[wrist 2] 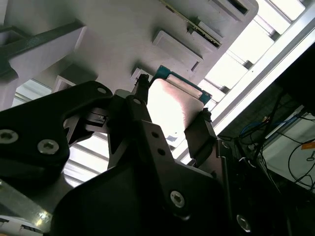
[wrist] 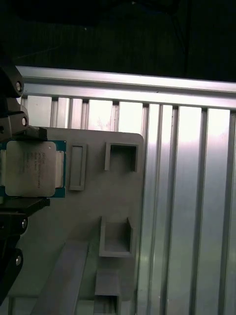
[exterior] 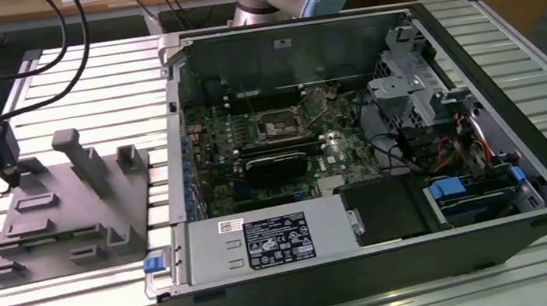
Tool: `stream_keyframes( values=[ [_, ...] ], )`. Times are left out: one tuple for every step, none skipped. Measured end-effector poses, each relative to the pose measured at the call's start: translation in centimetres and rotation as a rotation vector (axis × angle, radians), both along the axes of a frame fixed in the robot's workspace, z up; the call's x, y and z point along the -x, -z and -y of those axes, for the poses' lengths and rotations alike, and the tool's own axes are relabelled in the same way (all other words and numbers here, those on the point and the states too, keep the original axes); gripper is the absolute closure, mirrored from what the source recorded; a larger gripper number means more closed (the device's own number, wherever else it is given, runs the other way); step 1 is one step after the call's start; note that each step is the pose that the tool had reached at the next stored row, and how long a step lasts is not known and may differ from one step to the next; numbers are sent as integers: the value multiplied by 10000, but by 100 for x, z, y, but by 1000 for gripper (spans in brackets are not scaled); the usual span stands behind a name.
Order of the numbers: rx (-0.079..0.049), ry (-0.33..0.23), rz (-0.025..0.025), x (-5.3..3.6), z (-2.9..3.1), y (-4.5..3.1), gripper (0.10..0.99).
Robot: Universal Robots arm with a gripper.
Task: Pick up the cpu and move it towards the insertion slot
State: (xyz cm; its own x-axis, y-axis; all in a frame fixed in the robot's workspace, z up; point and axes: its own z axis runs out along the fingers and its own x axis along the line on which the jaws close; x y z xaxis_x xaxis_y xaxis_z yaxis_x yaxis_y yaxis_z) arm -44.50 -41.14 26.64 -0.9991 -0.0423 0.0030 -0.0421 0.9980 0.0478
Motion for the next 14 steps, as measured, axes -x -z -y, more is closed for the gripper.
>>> stream_keyframes(
  values=[
    [-1, 0, 1, 0, 0, -6, 541],
    [-1, 0, 1, 0, 0, -11, 541],
    [-1, 0, 2, 0, 0, -16, 541],
    [-1, 0, 1, 0, 0, -22, 541],
    [-1, 0, 1, 0, 0, -29, 541],
    [-1, 0, 1, 0, 0, -35, 541],
    [-1, 0, 1, 0, 0, -42, 541],
    [0, 0, 1, 0, 0, -49, 541],
    [-1, 0, 1, 0, 0, -57, 541],
    [0, 0, 1, 0, 0, -66, 541],
    [-1, 0, 1, 0, 0, -74, 541],
    [-1, 0, 1, 0, 0, -84, 541],
    [-1, 0, 1, 0, 0, -92, 541],
    [-1, 0, 1, 0, 0, -101, 541]
  ],
)
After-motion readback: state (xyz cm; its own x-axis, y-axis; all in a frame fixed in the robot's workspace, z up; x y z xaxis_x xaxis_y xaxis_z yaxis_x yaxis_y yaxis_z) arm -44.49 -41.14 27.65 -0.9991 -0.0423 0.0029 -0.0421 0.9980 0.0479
